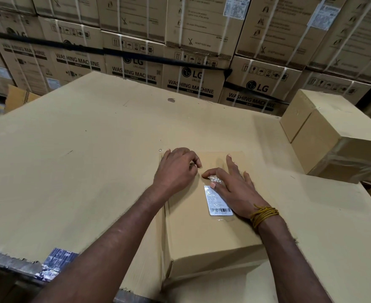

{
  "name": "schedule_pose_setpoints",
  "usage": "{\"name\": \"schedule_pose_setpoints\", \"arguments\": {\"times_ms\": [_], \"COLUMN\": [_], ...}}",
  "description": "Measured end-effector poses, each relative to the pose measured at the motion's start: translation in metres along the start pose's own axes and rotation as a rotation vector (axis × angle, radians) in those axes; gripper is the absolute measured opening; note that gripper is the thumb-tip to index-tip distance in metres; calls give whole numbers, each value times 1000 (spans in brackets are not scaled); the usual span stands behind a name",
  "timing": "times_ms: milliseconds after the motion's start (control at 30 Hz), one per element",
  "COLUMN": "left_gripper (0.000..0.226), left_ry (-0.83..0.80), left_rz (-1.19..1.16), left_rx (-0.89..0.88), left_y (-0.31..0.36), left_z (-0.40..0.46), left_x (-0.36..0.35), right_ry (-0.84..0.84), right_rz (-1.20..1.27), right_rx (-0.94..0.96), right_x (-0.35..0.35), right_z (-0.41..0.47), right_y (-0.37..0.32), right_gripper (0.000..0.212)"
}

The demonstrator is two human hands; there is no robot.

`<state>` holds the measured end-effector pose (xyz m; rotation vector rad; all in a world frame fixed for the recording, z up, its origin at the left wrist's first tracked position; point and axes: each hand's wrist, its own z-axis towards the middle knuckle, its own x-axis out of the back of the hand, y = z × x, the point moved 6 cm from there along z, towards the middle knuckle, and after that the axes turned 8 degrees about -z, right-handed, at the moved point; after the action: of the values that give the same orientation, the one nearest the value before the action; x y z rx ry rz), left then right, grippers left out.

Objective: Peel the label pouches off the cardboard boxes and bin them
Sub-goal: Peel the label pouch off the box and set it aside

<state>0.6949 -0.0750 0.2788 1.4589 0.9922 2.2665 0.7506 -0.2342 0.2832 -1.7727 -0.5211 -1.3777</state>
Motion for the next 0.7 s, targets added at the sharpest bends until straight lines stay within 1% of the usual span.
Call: {"name": "schedule_pose_setpoints", "arguments": {"times_ms": [100,267,433,567,700], "left_gripper": [20,19,20,20,20], "left_ry": [-1,-1,-3,-4,-6], "left_rz": [-4,0,4,2,2], "left_rx": [2,4,2,4,0], "left_y": [0,-1,-1,-1,-1], "left_z": [0,0,0,1,1], "left_x": [0,0,0,-1,-1], "right_ry": [9,0,9,2,7], "right_rz": [20,20,25,22,36], "right_rx": [-9,0,-3,4,-4], "right_x": [1,1,1,1,1], "right_z": [-1,-1,0,0,-1], "right_y": [0,-1,-1,0,0], "right_gripper": [18,23,18,25,19]}}
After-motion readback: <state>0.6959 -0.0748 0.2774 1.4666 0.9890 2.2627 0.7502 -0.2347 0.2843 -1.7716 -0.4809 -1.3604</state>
